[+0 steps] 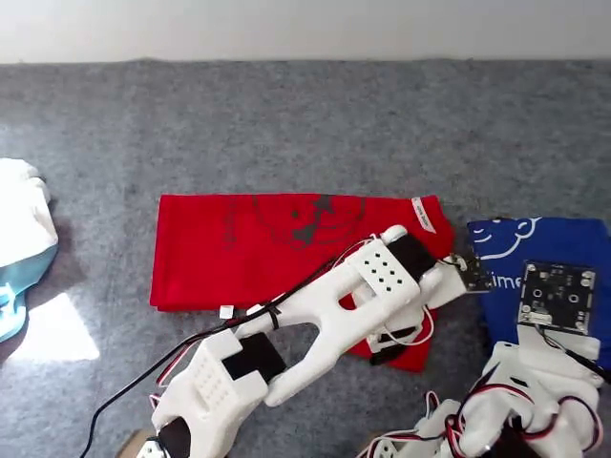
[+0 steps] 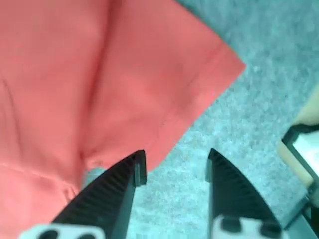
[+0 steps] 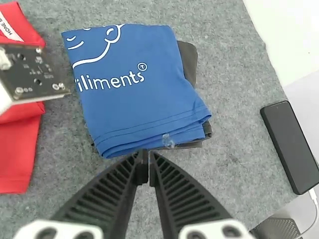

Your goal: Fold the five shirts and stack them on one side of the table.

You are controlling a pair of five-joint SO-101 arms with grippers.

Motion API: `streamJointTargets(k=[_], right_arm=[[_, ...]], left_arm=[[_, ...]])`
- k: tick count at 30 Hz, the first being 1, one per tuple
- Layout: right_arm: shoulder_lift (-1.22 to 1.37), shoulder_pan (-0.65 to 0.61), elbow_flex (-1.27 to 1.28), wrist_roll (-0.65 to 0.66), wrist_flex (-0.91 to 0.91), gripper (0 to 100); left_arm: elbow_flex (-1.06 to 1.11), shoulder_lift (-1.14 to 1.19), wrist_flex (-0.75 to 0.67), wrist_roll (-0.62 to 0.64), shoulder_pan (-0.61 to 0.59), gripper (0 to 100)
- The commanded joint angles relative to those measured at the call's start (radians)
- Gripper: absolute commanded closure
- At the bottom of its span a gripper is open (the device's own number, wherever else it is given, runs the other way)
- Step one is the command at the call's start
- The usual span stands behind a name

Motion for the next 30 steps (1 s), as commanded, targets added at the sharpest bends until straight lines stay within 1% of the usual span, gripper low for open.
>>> streamJointTargets(k=[1,8,9,13,18,20,27,30], right_arm=[[-0.001,0.008,-0.003,-0.003,-0.007,98.4],[-0.001,0.008,-0.005,-0.003,-0.007,98.4],[-0.001,0.008,-0.005,-0.002,-0.007,98.4],[-0.001,0.010,-0.005,-0.002,-0.005,98.4],[-0.001,0.010,-0.005,-0.002,-0.005,98.4],[-0.001,0.010,-0.005,-0.002,-0.005,98.4],[-0.001,0.012,-0.005,-0.002,-0.005,98.4],[-0.001,0.012,-0.005,-0.002,-0.004,98.4]], left_arm=[[-0.004,-0.060,-0.046,-0.015,0.011,79],[-0.022,0.123,-0.068,-0.011,0.054,79],[-0.033,0.149,-0.075,-0.006,0.048,79],[-0.140,0.190,-0.075,0.084,-0.008,79],[-0.188,0.221,-0.077,0.089,-0.028,80],[-0.189,0.226,-0.077,0.089,-0.025,83],[-0.193,0.218,-0.060,0.089,-0.005,98],[-0.236,0.201,0.011,0.087,0.034,99]])
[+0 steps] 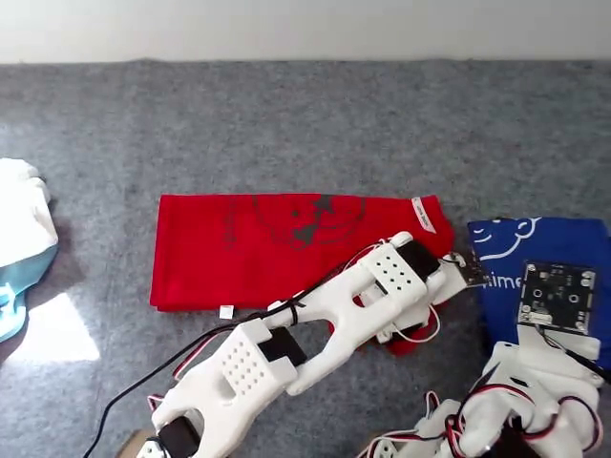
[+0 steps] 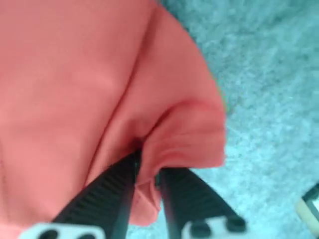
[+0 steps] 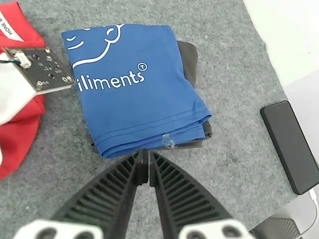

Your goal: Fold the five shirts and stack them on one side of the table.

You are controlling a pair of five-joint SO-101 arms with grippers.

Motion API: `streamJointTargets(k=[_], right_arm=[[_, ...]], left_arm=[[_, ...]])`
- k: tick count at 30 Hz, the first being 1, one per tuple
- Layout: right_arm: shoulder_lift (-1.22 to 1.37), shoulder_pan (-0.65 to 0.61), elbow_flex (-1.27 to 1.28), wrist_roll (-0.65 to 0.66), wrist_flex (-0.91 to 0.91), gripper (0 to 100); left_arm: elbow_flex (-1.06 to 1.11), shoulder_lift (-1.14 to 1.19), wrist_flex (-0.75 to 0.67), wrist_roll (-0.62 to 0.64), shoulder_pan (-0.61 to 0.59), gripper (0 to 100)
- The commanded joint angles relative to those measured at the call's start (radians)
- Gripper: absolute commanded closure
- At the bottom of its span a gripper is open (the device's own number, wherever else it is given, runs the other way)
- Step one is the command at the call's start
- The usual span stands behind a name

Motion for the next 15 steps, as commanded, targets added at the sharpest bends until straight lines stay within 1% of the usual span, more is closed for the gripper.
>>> streamJointTargets(k=[1,3,7,12,15], right_arm=[[-0.001,0.012,-0.005,-0.002,-0.004,98.4],[-0.001,0.012,-0.005,-0.002,-0.004,98.4],[-0.001,0.012,-0.005,-0.002,-0.004,98.4],[-0.001,0.012,-0.005,-0.002,-0.004,98.4],[-0.001,0.012,-0.005,-0.002,-0.004,98.4]], left_arm=[[-0.079,-0.043,0.071,0.006,0.046,99],[-0.111,-0.074,0.094,0.006,0.061,99],[-0.150,-0.144,0.095,0.006,0.057,99],[-0.150,-0.166,0.061,0.005,-0.009,99],[-0.147,-0.158,0.014,0.005,-0.063,98]])
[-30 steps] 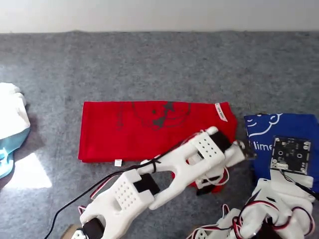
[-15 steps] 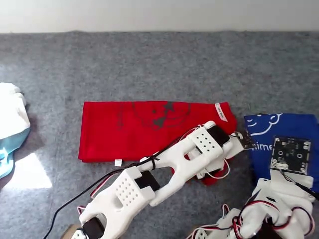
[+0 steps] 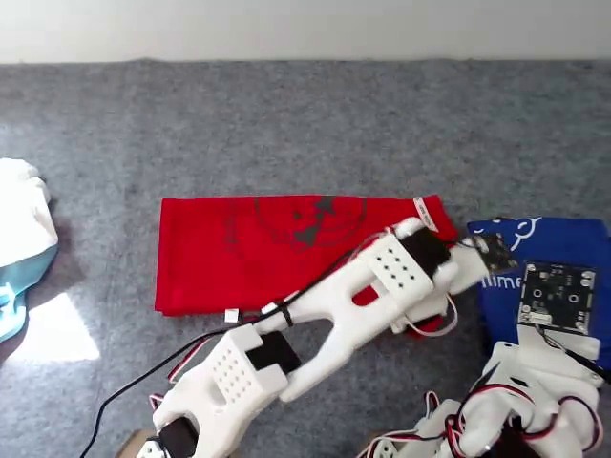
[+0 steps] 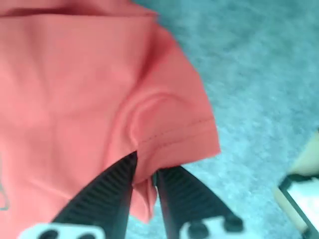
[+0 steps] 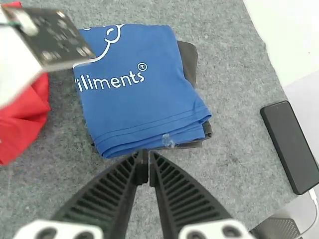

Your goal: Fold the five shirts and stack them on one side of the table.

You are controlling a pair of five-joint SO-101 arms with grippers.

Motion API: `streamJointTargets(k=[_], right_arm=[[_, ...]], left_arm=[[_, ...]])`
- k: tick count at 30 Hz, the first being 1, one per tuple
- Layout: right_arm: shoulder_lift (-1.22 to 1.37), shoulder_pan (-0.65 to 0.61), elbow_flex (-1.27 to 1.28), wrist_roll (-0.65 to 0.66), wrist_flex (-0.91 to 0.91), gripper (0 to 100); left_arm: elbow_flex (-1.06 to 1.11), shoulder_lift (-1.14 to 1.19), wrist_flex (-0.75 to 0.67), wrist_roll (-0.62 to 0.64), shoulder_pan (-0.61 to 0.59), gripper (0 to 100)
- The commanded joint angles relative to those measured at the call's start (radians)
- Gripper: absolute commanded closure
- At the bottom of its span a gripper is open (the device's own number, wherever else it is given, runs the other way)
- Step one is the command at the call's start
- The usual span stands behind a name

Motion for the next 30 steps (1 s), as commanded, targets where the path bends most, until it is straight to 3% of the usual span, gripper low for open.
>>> streamJointTargets(k=[1,7,15,30], right_arm=[[-0.001,0.012,-0.005,-0.002,-0.004,98.4],[-0.001,0.012,-0.005,-0.002,-0.001,98.4],[-0.001,0.012,-0.005,-0.002,-0.001,98.4],[-0.001,0.010,-0.005,-0.002,0.002,98.4]], left_arm=[[-0.031,-0.048,-0.061,0.005,-0.066,98],[-0.038,0.061,-0.172,0.005,-0.155,98],[-0.047,0.094,-0.181,0.006,-0.186,86],[-0.156,0.181,-0.236,-0.063,-0.315,85]])
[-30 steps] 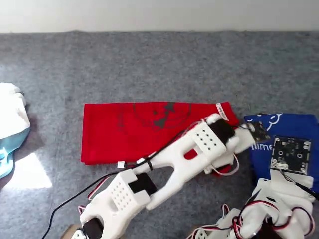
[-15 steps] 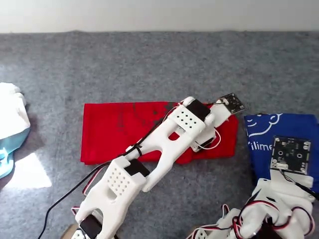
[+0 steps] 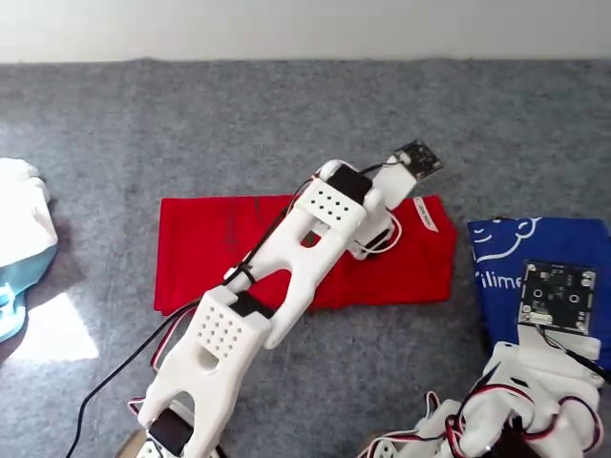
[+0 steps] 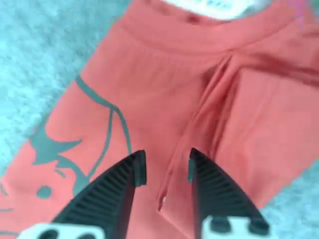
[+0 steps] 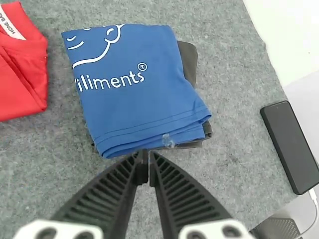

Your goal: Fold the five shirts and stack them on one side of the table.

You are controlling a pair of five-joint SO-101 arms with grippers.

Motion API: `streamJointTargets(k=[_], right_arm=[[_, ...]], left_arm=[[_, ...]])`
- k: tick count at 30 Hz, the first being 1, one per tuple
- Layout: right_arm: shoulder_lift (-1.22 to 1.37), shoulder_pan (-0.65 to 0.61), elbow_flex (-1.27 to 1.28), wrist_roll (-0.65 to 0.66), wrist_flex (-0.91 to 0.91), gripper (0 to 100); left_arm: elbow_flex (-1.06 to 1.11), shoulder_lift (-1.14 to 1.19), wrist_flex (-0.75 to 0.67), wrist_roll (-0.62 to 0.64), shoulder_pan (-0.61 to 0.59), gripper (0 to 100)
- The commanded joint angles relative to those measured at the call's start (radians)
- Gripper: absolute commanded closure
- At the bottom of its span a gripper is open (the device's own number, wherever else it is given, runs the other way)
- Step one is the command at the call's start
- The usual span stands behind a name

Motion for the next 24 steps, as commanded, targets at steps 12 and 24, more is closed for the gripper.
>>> streamJointTargets(k=[12,24], right_arm=[[-0.001,0.008,-0.005,-0.003,0.002,98.4],[-0.001,0.008,-0.003,-0.009,-0.002,98.4]], left_arm=[[-0.417,-0.098,0.281,-0.018,0.037,86],[0.185,-0.374,0.221,0.003,0.163,86]])
